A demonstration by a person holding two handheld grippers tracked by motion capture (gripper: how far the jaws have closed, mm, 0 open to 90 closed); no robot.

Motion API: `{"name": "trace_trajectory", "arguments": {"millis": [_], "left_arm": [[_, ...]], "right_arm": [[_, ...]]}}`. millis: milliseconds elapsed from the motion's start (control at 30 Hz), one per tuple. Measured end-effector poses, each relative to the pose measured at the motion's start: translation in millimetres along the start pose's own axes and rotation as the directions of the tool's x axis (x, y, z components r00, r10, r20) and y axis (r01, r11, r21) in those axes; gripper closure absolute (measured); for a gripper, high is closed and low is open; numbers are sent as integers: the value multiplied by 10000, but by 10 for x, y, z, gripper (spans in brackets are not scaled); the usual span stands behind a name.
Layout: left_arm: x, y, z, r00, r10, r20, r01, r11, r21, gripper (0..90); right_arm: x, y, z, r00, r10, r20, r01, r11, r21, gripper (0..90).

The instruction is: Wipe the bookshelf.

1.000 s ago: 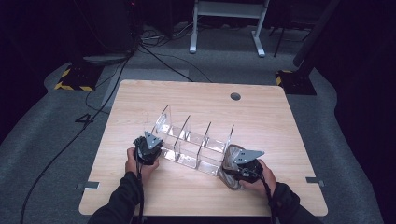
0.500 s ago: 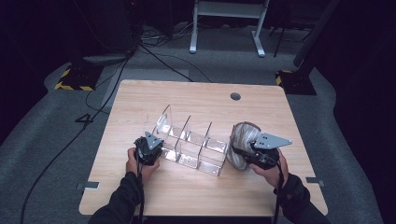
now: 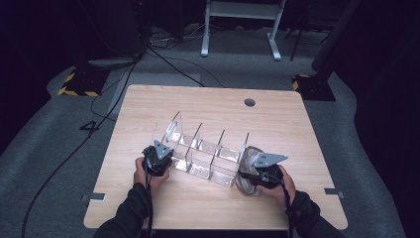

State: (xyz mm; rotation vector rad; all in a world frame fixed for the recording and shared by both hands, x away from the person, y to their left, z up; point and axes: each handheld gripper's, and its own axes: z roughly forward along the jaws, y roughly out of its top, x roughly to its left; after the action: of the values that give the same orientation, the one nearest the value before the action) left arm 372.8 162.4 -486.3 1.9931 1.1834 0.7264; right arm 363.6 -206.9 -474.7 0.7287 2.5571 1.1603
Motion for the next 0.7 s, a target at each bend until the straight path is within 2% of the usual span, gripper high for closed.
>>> {"name": "trace_trajectory", "arguments": {"millis": [100,200,267,367,467,700], "left_arm": [[3,0,-2,10000,-8,16,8,10000,9,819],[3,-1,-6,10000,-39,51,39,10000,3,818],[0,0,-7,10000,-33,38,33,10000,12,818],[1,0,-8,10000,5,32,-5,10000,17,817],[2,0,-8,10000,22,37,-22,10000,15,818],[1,0,-3,10000,-4,23,4,10000,-7,816]], "right_arm": [[28,28,-60,9997,-216,-112,215,9997,-122,733],[35,145,-275,9994,-285,-195,263,9942,-1042,734],[45,229,-444,9995,-295,-101,273,9840,-1759,734],[77,295,-570,9992,-403,-72,377,9748,-2197,734],[92,259,-521,9994,-347,-89,321,9777,-2076,734],[128,126,-266,9992,-232,-332,190,9923,-1220,732]]}}
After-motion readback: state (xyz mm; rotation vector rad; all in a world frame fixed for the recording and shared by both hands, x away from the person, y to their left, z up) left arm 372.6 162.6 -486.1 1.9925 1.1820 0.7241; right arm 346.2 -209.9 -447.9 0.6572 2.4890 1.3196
